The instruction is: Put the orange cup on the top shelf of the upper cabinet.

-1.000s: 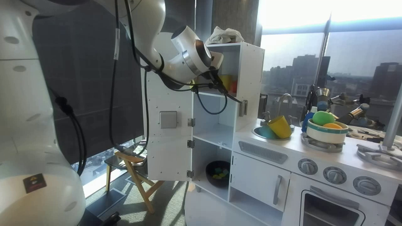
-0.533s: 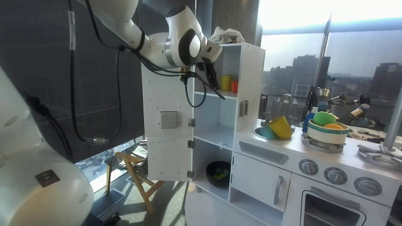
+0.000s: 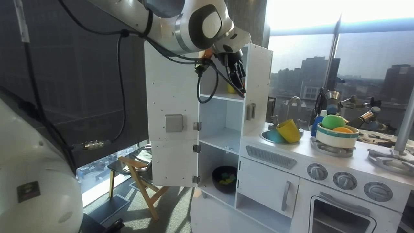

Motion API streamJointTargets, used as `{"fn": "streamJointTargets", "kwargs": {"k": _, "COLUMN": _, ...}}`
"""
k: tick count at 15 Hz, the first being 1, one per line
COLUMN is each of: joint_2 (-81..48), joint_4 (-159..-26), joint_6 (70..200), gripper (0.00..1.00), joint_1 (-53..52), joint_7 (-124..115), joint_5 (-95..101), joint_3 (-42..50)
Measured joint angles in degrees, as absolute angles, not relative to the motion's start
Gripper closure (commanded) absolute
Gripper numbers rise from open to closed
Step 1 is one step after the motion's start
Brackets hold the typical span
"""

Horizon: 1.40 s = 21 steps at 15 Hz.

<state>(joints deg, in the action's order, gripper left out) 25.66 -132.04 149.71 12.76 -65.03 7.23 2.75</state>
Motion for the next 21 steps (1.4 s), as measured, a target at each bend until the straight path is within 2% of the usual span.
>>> {"fn": "streamJointTargets", "kwargs": {"k": 6, "joint_2": 18.09, "joint_4": -127.28, "joint_6": 144.76, "gripper": 0.00, "joint_1": 19.79, "joint_7": -72.95, "joint_5": 10.15, "joint_3": 0.05}}
{"fn": "streamJointTargets", "kwargs": {"k": 12, "joint_2": 7.16, "joint_4": -117.95, "joint_6": 138.30, "gripper": 0.00, "joint_1": 19.05, "joint_7": -77.00, "joint_5": 11.99, "joint_3": -0.17}}
{"fn": "streamJointTargets", "kwargs": {"k": 21, "joint_2": 6.58, "joint_4": -117.18, "joint_6": 137.58, "gripper": 0.00, "joint_1": 17.95, "joint_7": -77.01, "joint_5": 12.80, "joint_3": 1.10}}
